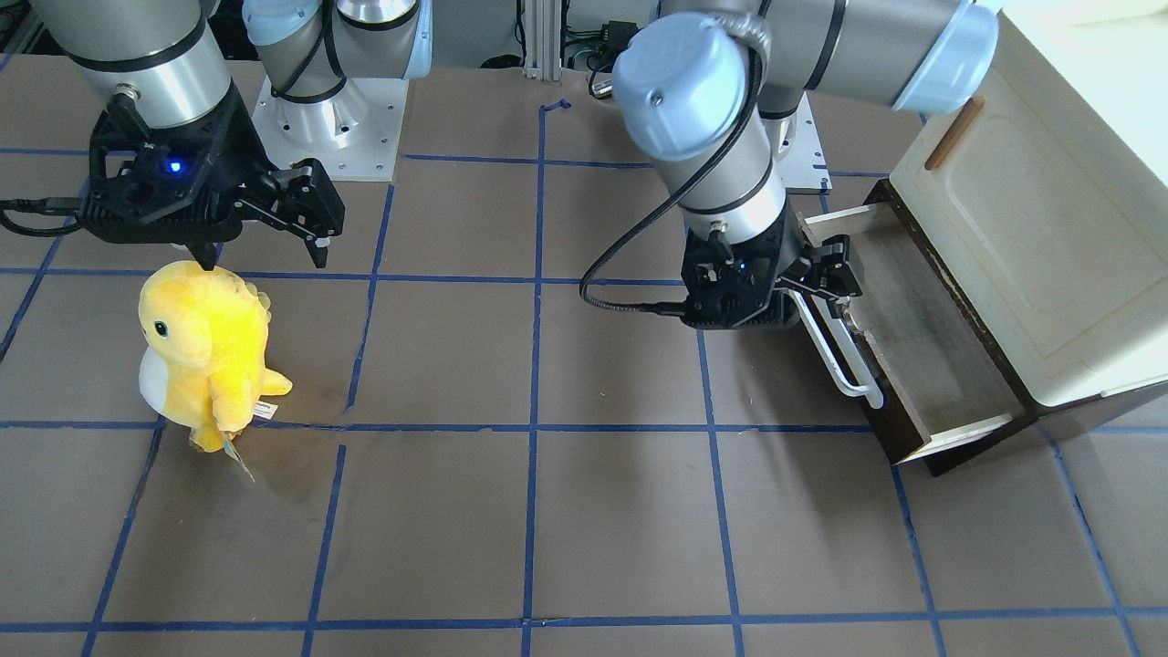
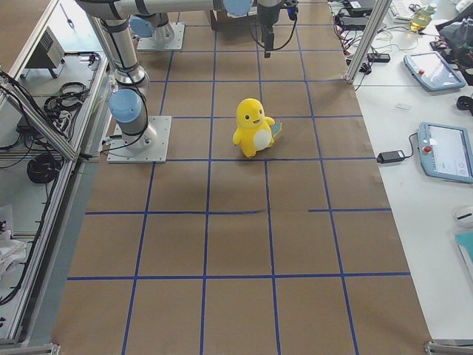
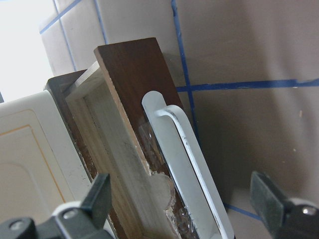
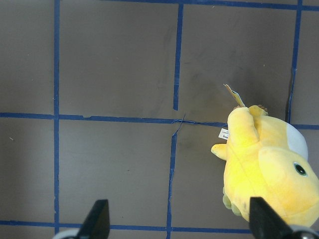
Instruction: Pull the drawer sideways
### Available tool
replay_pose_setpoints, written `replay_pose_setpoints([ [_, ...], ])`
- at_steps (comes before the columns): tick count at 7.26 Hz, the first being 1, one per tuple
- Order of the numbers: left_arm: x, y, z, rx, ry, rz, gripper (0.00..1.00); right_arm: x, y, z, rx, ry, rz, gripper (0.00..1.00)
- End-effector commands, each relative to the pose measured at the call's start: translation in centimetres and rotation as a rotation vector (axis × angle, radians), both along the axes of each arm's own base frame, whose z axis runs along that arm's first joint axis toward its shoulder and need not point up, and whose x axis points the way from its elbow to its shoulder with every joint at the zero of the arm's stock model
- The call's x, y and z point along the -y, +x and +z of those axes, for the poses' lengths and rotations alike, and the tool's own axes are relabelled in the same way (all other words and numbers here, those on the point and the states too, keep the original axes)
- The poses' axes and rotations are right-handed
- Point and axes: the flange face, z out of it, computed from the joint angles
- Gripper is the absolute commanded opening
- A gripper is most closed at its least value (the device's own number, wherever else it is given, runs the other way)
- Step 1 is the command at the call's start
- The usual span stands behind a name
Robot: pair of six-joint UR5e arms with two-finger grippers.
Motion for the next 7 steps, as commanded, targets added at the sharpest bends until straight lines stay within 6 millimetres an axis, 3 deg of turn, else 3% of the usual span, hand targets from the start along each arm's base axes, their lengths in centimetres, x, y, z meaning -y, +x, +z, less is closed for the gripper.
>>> replay_pose_setpoints([
  [1,-2.0,3.2,5.1,-0.234,-0.052,0.026,1.0,0.0,0.0,0.0,0.0,0.0,0.0,1.0],
  [3,-3.0,5.7,7.5,-0.332,-0.087,0.013,1.0,0.0,0.0,0.0,0.0,0.0,0.0,1.0],
  [5,-3.5,9.2,8.0,-0.394,-0.109,0.036,0.99,0.0,0.0,0.0,0.0,0.0,0.0,1.0],
  [7,-3.7,8.8,7.2,-0.421,-0.161,0.039,0.99,0.0,0.0,0.0,0.0,0.0,0.0,1.0],
])
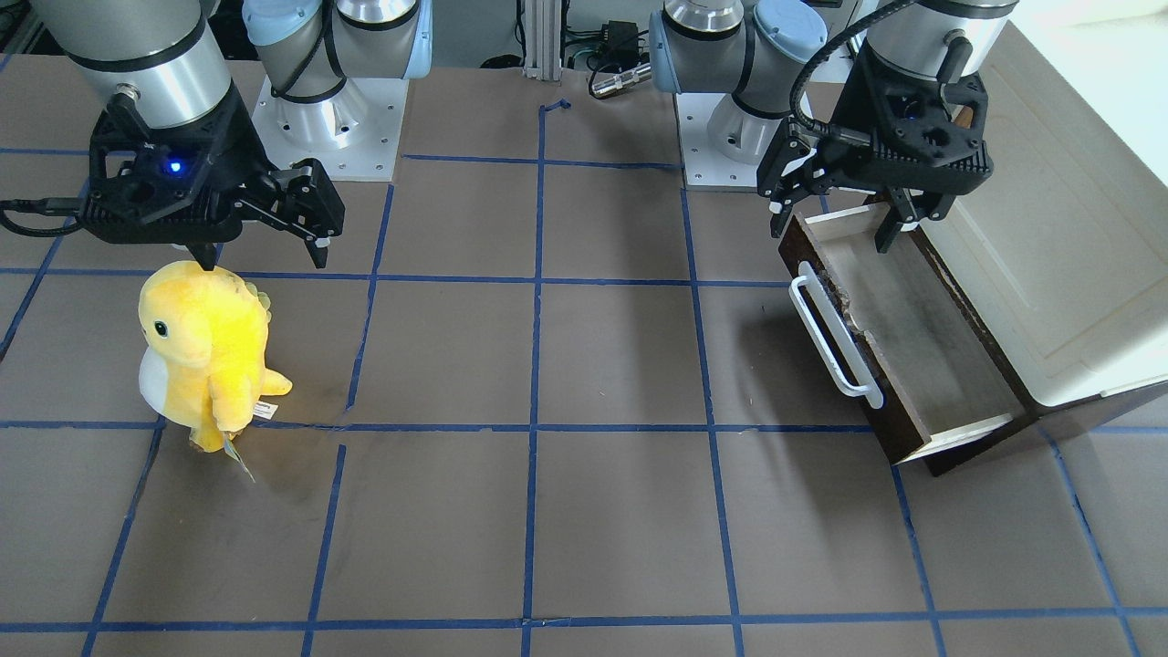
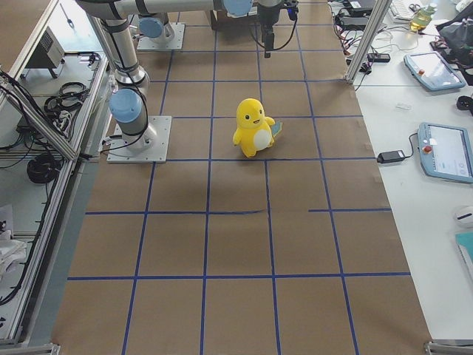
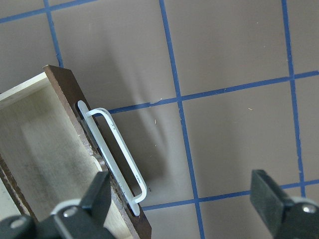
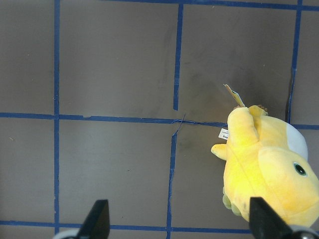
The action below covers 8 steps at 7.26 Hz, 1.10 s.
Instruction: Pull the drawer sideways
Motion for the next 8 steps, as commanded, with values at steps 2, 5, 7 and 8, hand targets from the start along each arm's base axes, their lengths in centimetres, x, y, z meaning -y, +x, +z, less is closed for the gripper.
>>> replay_pose_setpoints([
  [2,-0.9,0.1,0.1,-0.009,-0.049,0.016,1.0,0.0,0.0,0.0,0.0,0.0,0.0,1.0],
  [5,-1.0,0.3,1.4,-0.012,-0.065,0.073,1.0,0.0,0.0,0.0,0.0,0.0,0.0,1.0],
  [7,-1.0,0.6,1.4,-0.006,-0.055,0.081,1.0,0.0,0.0,0.0,0.0,0.0,0.0,1.0],
  [8,-1.1,0.9,1.7,0.032,-0.054,0.09,1.0,0.0,0.0,0.0,0.0,0.0,0.0,1.0],
])
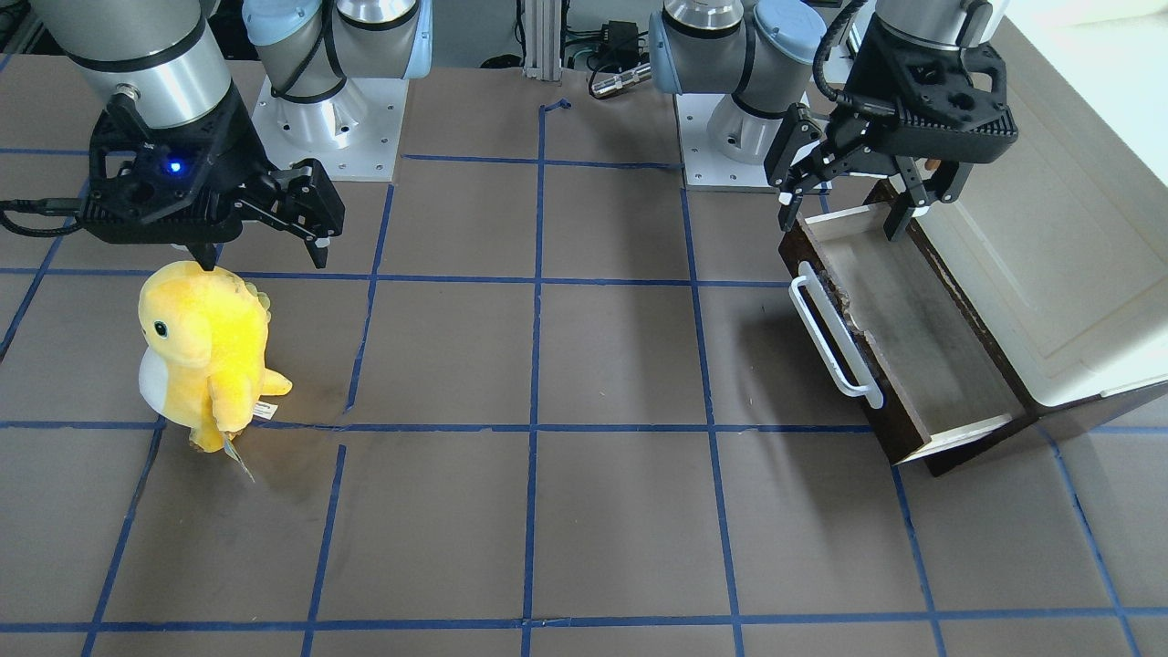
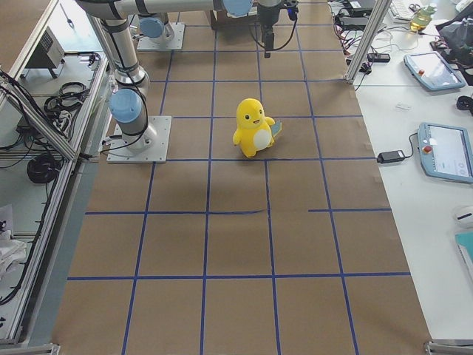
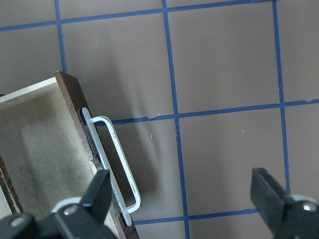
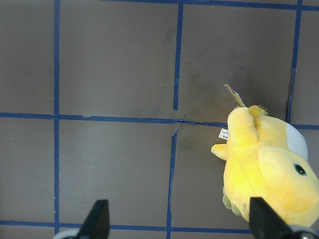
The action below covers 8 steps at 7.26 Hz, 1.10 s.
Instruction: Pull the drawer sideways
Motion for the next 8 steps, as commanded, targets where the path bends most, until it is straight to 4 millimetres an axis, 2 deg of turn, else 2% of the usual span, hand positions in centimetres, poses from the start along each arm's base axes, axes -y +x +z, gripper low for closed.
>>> replay_pose_setpoints([
  [1,-0.16,0.33,0.12,0.027,0.011,0.017,1.0,0.0,0.0,0.0,0.0,0.0,0.0,1.0],
  [8,-0.28,0.2,-0.8,0.019,0.038,0.026,1.0,0.0,0.0,0.0,0.0,0.0,0.0,1.0],
])
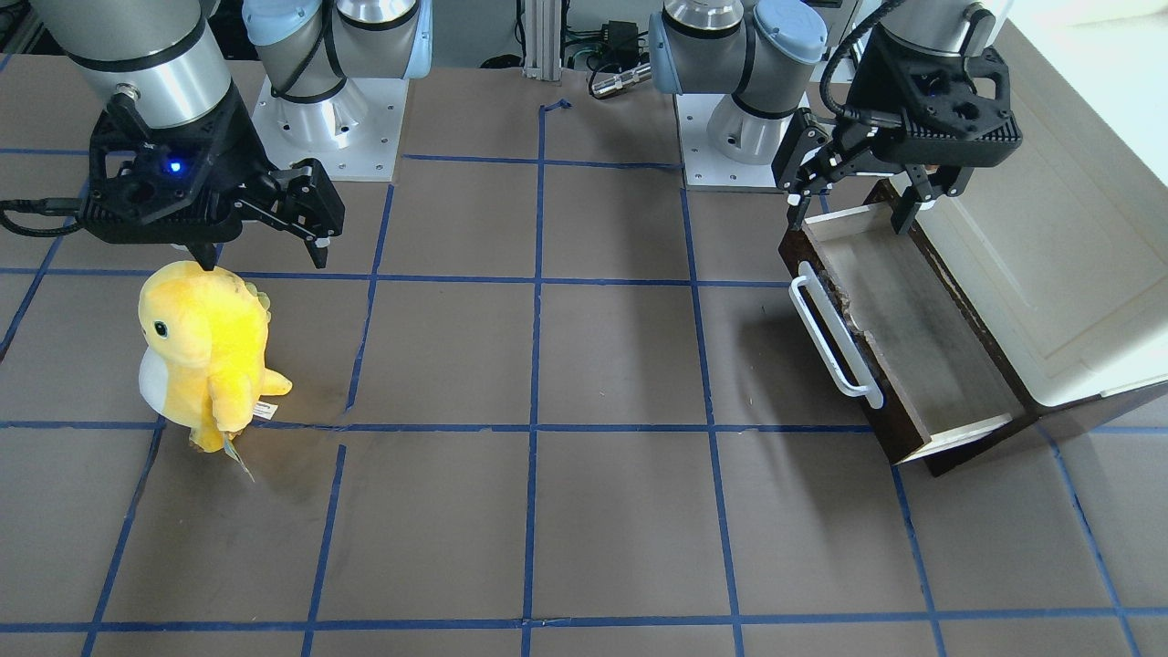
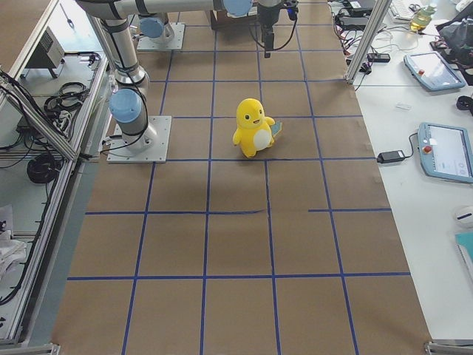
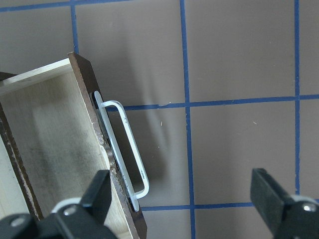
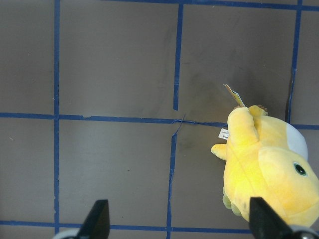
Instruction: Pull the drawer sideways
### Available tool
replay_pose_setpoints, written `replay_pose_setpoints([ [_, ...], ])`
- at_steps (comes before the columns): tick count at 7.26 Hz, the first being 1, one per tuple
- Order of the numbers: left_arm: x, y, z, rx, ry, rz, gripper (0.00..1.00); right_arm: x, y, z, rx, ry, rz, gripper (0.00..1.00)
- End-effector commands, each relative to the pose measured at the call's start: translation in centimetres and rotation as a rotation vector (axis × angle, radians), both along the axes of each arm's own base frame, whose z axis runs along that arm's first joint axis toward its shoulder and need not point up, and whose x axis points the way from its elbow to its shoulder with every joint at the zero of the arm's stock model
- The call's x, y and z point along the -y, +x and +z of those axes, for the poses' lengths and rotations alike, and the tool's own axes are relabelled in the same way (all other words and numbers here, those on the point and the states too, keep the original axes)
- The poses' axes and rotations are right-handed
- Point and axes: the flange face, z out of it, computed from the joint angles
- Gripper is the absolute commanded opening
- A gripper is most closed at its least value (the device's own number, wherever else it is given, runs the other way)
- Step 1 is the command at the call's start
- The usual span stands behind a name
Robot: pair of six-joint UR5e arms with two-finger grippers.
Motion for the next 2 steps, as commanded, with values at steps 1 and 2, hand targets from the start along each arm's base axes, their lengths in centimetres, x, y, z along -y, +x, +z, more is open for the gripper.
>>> replay_pose_setpoints([
  [1,-0.01,0.01,-0.09,0.001,0.001,0.0,1.0,0.0,0.0,0.0,0.0,0.0,0.0,1.0],
  [2,0.17,-0.08,-0.34,-0.002,0.002,-0.002,1.0,0.0,0.0,0.0,0.0,0.0,0.0,1.0],
])
